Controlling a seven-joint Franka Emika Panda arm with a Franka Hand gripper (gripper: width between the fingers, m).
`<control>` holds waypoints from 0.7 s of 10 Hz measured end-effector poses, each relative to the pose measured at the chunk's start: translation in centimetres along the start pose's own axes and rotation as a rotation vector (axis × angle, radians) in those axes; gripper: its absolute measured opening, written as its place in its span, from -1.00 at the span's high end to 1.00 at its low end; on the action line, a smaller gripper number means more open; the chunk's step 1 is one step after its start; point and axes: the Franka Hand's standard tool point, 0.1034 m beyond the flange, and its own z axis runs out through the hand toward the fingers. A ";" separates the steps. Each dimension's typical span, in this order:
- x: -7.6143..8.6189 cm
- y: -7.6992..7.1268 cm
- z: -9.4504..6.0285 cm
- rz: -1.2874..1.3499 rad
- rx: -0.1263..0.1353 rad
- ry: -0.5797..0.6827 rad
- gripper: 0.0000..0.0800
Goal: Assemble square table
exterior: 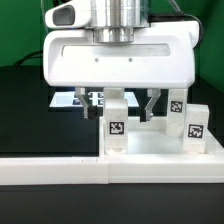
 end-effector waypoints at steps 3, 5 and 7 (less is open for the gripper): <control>0.0 0.0 0.0 0.118 0.002 0.000 0.20; 0.0 0.1 0.0 0.269 0.001 0.000 0.28; -0.6 0.0 0.0 0.582 -0.026 0.023 0.28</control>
Offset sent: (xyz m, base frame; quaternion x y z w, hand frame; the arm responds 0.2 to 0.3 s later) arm 0.0000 0.0000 0.0000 0.0000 0.0000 0.1938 0.9810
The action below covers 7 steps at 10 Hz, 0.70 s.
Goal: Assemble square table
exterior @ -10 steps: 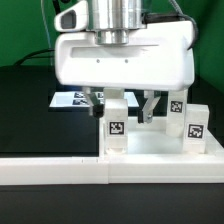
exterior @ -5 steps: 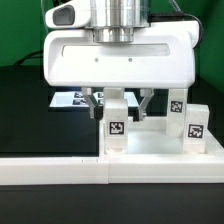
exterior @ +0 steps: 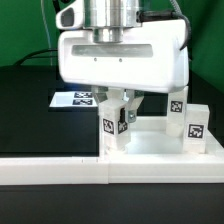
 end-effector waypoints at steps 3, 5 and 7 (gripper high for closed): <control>0.0 0.4 0.0 0.502 0.062 -0.077 0.28; 0.0 0.5 0.1 0.576 0.064 -0.080 0.28; 0.0 0.5 0.1 0.536 0.062 -0.078 -0.07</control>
Offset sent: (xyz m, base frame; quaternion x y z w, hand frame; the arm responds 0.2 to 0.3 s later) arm 0.0180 0.0121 -0.0005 0.0813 -0.0500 0.2761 0.9564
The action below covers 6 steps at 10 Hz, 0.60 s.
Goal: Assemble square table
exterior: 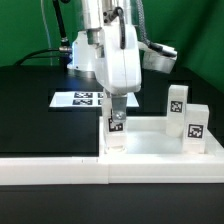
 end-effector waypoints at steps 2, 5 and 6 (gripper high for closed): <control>-0.3 -0.2 0.0 -0.282 -0.035 0.055 -0.49; -0.4 -0.5 -0.2 -0.688 -0.062 0.066 -0.62; -0.4 -0.5 -0.2 -0.753 -0.065 0.065 -0.62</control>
Offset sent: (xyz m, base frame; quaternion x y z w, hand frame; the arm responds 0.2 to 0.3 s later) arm 0.0036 0.0163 0.0062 -0.0396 -0.0233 -0.3842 0.9221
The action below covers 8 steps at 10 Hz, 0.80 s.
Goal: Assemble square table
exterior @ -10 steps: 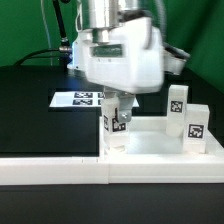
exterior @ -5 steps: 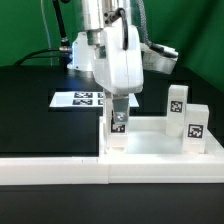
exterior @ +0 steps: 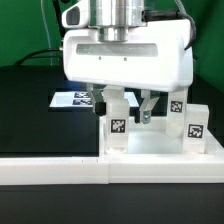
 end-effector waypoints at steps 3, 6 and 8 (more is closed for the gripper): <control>0.7 0.1 0.0 -0.351 0.001 0.054 -0.62; 0.5 0.4 0.4 -0.381 0.003 0.069 -0.34; 0.4 0.3 0.4 -0.251 0.011 0.067 0.08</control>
Offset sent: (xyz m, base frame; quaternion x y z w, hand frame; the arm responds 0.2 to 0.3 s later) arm -0.0015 -0.0055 -0.0062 -0.0041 0.0860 -0.3371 0.9375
